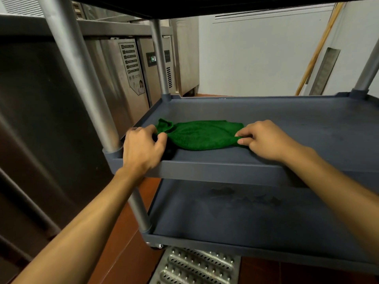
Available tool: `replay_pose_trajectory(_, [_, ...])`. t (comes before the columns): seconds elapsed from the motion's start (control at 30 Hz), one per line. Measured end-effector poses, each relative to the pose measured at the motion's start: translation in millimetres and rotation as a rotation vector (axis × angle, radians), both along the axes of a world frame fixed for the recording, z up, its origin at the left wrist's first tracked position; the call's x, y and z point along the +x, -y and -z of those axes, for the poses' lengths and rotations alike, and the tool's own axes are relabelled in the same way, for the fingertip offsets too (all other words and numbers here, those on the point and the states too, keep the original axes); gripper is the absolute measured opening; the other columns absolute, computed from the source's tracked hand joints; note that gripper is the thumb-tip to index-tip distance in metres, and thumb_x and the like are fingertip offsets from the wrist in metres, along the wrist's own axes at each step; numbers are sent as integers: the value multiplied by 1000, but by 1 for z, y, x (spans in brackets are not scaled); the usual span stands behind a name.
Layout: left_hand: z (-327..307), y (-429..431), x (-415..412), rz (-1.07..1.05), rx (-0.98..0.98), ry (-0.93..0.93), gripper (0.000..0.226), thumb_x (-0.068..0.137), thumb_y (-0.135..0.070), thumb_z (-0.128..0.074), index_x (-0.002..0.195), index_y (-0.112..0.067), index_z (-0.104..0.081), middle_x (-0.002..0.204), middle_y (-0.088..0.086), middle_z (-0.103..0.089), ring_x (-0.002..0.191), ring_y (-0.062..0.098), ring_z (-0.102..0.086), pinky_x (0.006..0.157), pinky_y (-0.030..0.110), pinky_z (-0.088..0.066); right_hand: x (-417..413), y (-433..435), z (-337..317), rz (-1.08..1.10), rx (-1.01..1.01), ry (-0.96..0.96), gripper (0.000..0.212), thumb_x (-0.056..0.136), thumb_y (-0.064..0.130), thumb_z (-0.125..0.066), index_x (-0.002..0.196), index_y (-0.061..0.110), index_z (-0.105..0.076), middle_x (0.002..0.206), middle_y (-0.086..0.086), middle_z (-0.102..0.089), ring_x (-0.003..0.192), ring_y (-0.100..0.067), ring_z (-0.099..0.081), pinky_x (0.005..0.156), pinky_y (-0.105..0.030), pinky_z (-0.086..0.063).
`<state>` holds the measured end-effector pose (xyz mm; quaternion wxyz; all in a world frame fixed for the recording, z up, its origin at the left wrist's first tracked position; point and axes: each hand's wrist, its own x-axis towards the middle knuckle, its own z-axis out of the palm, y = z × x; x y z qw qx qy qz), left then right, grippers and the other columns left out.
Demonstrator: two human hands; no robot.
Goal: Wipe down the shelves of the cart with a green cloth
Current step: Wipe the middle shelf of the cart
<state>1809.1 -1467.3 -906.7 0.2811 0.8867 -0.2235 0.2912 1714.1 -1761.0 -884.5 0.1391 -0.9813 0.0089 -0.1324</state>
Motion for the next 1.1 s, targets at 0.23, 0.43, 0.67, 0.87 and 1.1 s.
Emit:
replay_pose_trajectory(0.23, [-11, -25, 1, 176, 283, 4, 34, 83, -45, -34, 77, -18, -54, 76, 3, -49, 70, 22, -47, 62, 36, -39, -33, 0, -6, -107, -99, 11, 28, 94, 22, -62, 121, 17, -68, 120, -1, -68, 112, -21, -60, 94, -32, -45])
replay_pose_trajectory(0.43, [-28, -52, -13, 299, 345, -50, 21, 84, -42, -33, 69, -30, -41, 75, -1, -50, 71, 17, -49, 65, 41, -45, -58, -1, -22, -148, -67, 9, 28, 95, 20, -61, 121, 14, -68, 119, 0, -68, 110, -17, -60, 87, -19, -37])
replay_pose_trajectory(0.67, [-41, -52, -35, 401, 224, -117, 46, 85, -43, -28, 84, -7, -57, 72, 7, -56, 63, 16, -51, 60, 35, -42, -81, 1, -43, -165, 97, -61, 12, 98, 19, -54, 95, 18, -66, 88, 0, -69, 82, -18, -61, 77, -36, -45])
replay_pose_trajectory(0.87, [-67, -44, -47, 539, 129, -362, 61, 85, -53, -35, 84, 4, -58, 76, 26, -57, 67, 34, -55, 66, 47, -46, -92, 15, -54, -168, 325, -87, 21, 100, 18, -49, 84, 9, -57, 70, -3, -48, 67, -16, -44, 71, -37, -36])
replay_pose_trajectory(1.1, [-102, -23, -36, 666, 88, -511, 29, 76, -18, -79, 101, -18, -65, 95, -6, -75, 85, 9, -72, 69, 27, -60, -76, 30, -68, -48, 512, 6, 29, 104, 30, -41, 90, 11, -58, 80, -7, -56, 75, -24, -53, 75, -37, -39])
